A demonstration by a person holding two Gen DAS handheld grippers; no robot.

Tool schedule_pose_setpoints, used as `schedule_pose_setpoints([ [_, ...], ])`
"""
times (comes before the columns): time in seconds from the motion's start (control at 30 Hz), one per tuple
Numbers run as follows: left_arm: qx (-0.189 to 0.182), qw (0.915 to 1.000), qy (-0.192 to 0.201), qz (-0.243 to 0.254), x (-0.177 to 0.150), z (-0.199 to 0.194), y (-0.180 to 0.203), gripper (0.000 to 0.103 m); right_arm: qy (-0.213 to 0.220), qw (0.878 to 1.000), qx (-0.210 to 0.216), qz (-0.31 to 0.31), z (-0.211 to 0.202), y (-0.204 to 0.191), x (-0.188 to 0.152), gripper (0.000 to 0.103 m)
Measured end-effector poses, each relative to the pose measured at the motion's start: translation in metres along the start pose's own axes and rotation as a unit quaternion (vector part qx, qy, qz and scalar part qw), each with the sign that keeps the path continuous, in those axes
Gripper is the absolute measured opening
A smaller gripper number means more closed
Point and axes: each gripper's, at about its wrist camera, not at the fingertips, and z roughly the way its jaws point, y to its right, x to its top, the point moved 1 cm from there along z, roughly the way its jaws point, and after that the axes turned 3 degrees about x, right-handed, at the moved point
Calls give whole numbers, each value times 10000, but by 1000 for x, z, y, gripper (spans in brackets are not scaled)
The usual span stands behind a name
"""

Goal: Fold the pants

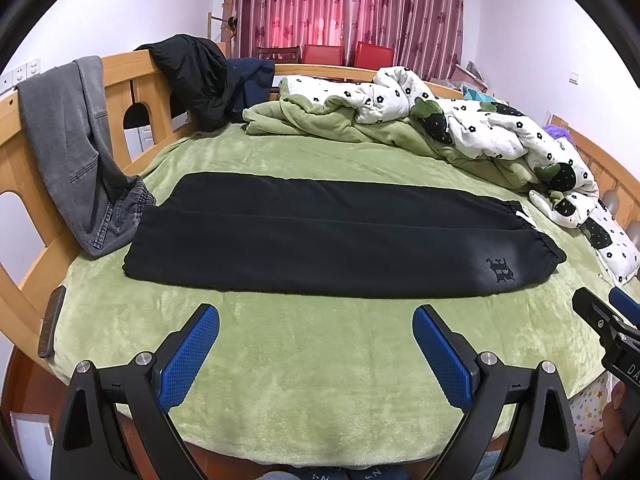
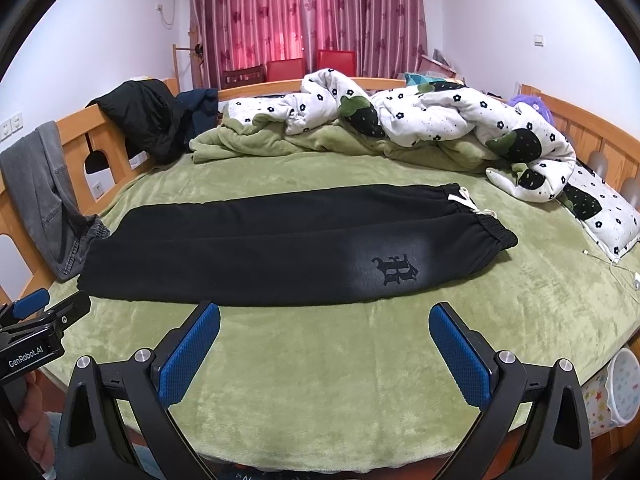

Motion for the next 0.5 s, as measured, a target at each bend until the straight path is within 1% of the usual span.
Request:
schedule_pose_setpoints([
  [0.5,4,10000,6,7,-1,-1,1,98,-42,10000,19,-28,4,-2,-3,102],
])
